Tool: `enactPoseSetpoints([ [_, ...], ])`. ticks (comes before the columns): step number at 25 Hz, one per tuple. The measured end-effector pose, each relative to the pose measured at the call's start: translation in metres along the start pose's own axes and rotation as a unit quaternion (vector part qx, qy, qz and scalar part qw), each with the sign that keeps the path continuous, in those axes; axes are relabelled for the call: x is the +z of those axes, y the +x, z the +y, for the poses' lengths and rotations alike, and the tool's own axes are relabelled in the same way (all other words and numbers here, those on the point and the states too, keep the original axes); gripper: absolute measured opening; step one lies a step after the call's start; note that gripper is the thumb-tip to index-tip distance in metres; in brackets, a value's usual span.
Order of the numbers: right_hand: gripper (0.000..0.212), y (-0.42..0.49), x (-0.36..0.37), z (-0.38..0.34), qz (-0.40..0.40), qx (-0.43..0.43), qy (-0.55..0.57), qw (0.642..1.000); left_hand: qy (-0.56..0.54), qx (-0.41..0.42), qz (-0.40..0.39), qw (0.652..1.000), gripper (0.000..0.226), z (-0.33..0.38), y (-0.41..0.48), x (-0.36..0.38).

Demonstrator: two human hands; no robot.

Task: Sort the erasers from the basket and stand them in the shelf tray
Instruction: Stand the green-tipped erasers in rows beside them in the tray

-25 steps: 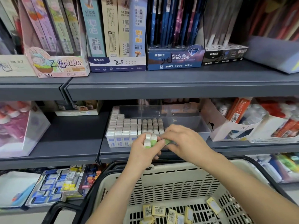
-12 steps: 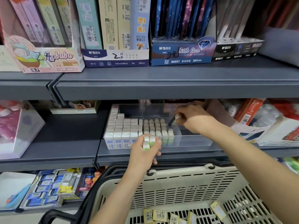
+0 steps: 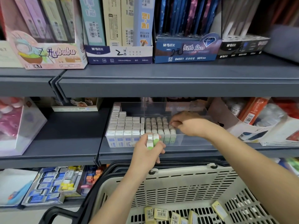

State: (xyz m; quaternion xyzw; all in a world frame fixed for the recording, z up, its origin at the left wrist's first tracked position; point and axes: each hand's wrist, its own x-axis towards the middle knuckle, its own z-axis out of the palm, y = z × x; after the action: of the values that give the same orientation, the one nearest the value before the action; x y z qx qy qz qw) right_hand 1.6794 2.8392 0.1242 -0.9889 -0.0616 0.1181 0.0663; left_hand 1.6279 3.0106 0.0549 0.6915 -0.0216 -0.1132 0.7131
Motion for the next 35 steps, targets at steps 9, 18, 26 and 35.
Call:
enactPoseSetpoints([
  [9, 0.02, -0.042, 0.002, -0.019, 0.095, -0.065, 0.209, 0.971, -0.021, 0.016, -0.021, 0.999, 0.014, 0.01, -0.006, -0.001],
  [18, 0.009, -0.045, -0.014, -0.002, 0.144, -0.022, 0.342, 0.928, -0.034, 0.022, -0.019, 0.999, 0.009, 0.006, -0.004, -0.004],
  [26, 0.007, -0.003, -0.013, 0.008, 0.201, 0.054, 0.106, 0.972, 0.009, -0.007, -0.03, 0.999, 0.012, 0.005, -0.005, -0.001],
  [35, 0.019, 0.005, 0.008, -0.001, 0.111, 0.074, 0.076, 0.988, -0.007, 0.047, -0.021, 0.999, 0.01, 0.004, -0.002, -0.008],
])
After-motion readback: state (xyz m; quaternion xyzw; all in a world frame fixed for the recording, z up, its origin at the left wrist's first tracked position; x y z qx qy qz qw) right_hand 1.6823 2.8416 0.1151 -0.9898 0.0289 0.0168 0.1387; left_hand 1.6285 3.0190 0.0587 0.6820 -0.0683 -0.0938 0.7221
